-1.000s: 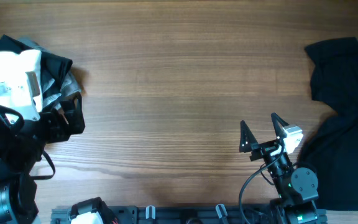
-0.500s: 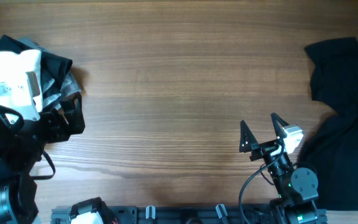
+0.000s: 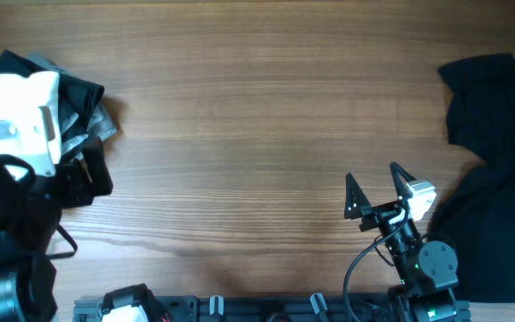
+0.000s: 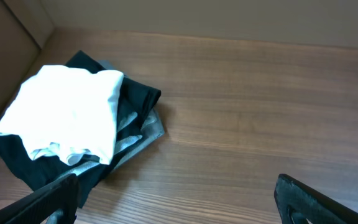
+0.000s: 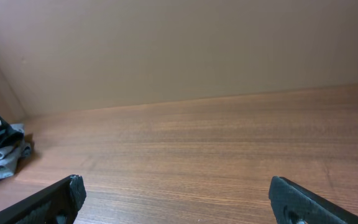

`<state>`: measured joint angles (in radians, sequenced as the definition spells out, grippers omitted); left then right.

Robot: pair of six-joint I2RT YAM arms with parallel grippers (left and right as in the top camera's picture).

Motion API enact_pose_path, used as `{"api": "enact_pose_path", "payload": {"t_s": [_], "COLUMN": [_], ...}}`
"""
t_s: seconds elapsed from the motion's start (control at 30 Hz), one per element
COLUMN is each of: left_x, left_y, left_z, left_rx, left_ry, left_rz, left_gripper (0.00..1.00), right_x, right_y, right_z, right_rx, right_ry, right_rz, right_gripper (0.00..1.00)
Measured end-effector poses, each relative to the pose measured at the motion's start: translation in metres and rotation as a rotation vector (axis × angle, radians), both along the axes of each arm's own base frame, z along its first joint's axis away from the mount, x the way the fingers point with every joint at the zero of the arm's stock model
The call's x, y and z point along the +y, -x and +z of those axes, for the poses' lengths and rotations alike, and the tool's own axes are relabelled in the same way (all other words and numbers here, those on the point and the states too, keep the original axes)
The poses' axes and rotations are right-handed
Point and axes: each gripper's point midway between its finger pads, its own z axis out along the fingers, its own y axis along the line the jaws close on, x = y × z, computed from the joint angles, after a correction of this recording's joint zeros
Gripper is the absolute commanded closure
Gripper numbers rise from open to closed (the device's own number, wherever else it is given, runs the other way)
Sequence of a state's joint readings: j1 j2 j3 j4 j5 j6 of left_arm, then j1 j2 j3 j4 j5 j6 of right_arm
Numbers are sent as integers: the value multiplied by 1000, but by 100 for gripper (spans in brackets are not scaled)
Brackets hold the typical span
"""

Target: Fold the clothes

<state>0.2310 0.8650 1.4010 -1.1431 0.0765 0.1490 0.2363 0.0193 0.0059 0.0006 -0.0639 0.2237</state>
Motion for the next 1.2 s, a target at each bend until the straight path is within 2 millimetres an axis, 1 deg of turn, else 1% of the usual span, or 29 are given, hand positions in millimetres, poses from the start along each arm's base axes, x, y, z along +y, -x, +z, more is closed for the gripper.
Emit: {"api": "enact_pose_path", "payload": {"t_s": [0.1, 0.17, 0.23, 0.37, 0.47, 0.53, 0.63, 0.73, 0.83, 0.87, 0.9, 0.93, 1.03, 1.2], "left_x": [-5, -9, -10, -10, -12, -16, -21, -24, -26, -26, -26, -26, -26, -29], "left_y": [6, 13, 13, 11, 8, 10, 14, 19, 19, 17, 16, 12, 2, -12], "left_z": [-2, -6, -4, -15, -34, -48, -62, -78, -94, -103, -107, -107, -120, -158], "left_rx": [-20, -47, -128, -237, -319, -352, -431, -473, -501, -512, -522, -558, -595, -588], "left_ry": [-16, -29, -51, -72, -81, -81, -87, -83, -70, -62, -53, -49, -18, 41], "left_rz": [-19, -30, -35, -36, -49, -63, -87, -98, -103, -101, -100, -97, -96, -112], "left_gripper": [0, 0, 0, 0, 0, 0, 0, 0, 0, 0, 0, 0, 0, 0], "right_x": [0, 0, 0, 0, 0, 0, 0, 0, 0, 0, 0, 0, 0, 0], "right_y": [0, 0, 0, 0, 0, 0, 0, 0, 0, 0, 0, 0, 0, 0], "right_z": [0, 0, 0, 0, 0, 0, 0, 0, 0, 0, 0, 0, 0, 0], "right_rx": [0, 0, 0, 0, 0, 0, 0, 0, 0, 0, 0, 0, 0, 0], "right_ry": [0, 0, 0, 0, 0, 0, 0, 0, 0, 0, 0, 0, 0, 0], "right_rz": [0, 0, 0, 0, 0, 0, 0, 0, 0, 0, 0, 0, 0, 0], "right_gripper": [0, 0, 0, 0, 0, 0, 0, 0, 0, 1, 0, 0, 0, 0]}}
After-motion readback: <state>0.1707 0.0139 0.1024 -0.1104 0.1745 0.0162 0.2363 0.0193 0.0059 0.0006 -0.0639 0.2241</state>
